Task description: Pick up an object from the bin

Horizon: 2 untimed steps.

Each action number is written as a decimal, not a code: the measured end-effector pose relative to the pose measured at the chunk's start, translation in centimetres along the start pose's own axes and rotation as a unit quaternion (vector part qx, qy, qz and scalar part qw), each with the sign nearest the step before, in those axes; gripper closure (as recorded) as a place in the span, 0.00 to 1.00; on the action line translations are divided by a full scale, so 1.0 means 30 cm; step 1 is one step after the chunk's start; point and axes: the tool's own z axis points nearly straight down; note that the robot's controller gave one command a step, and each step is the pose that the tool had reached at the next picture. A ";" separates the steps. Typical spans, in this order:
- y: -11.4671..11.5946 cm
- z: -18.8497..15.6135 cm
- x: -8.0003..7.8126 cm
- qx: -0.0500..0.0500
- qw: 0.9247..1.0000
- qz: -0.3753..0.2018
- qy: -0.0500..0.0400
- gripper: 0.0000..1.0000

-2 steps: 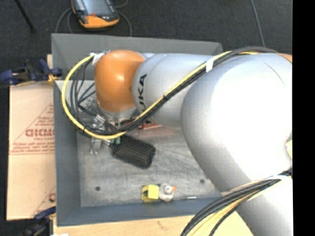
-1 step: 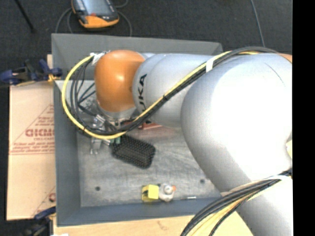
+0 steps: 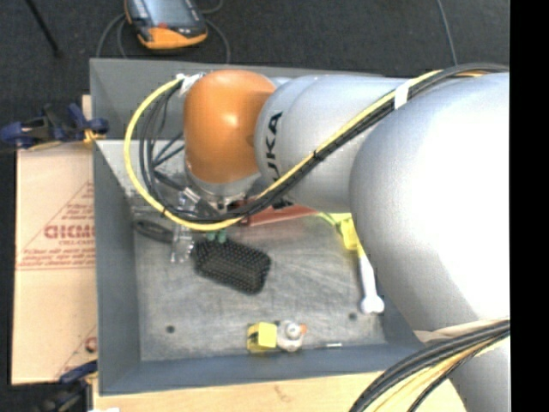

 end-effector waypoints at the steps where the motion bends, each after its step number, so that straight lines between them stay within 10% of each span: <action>1: -0.053 -0.211 -0.028 -0.001 1.000 0.031 -0.002 1.00; 2: -0.053 -0.310 0.008 -0.001 1.000 0.006 -0.006 1.00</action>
Offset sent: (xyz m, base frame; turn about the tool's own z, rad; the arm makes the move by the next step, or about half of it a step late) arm -0.0158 -0.0112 0.0976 -0.0485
